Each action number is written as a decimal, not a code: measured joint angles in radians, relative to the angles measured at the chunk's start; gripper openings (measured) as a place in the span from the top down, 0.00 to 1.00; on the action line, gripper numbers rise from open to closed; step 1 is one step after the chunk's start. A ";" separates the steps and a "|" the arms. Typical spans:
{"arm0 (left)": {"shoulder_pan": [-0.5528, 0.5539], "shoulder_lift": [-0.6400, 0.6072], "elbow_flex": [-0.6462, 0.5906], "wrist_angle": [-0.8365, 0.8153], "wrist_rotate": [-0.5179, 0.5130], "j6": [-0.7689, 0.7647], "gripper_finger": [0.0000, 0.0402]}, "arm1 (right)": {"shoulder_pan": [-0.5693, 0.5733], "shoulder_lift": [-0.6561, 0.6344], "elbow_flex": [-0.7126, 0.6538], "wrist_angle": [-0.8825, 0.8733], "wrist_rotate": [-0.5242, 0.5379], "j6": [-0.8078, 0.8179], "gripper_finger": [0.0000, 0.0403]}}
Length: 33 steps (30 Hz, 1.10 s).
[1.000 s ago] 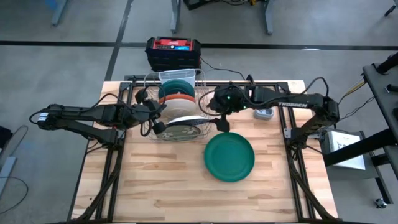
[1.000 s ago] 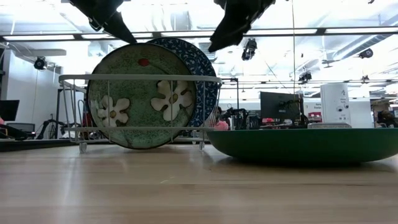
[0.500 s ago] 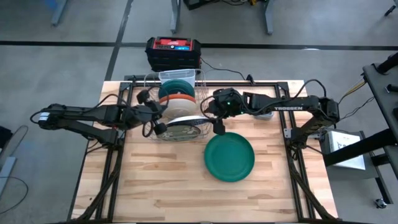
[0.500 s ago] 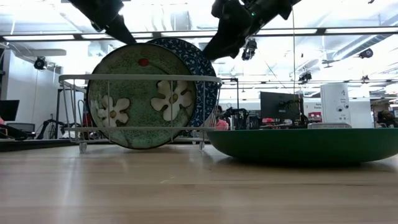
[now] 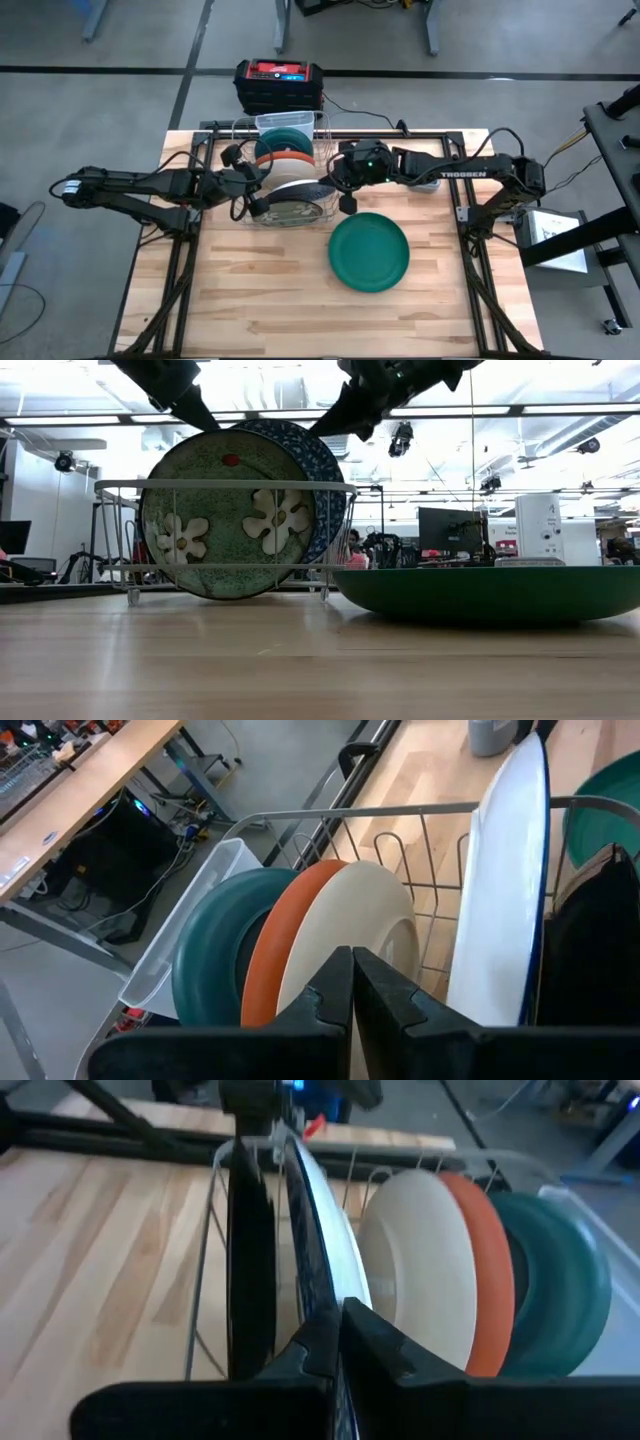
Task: Sort dishes
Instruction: Put the blue ceramic plate into the dish rack
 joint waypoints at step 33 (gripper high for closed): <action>-0.002 0.004 0.000 0.028 -0.094 0.040 1.00 | -0.016 -0.061 -0.017 -0.149 -0.021 -0.096 1.00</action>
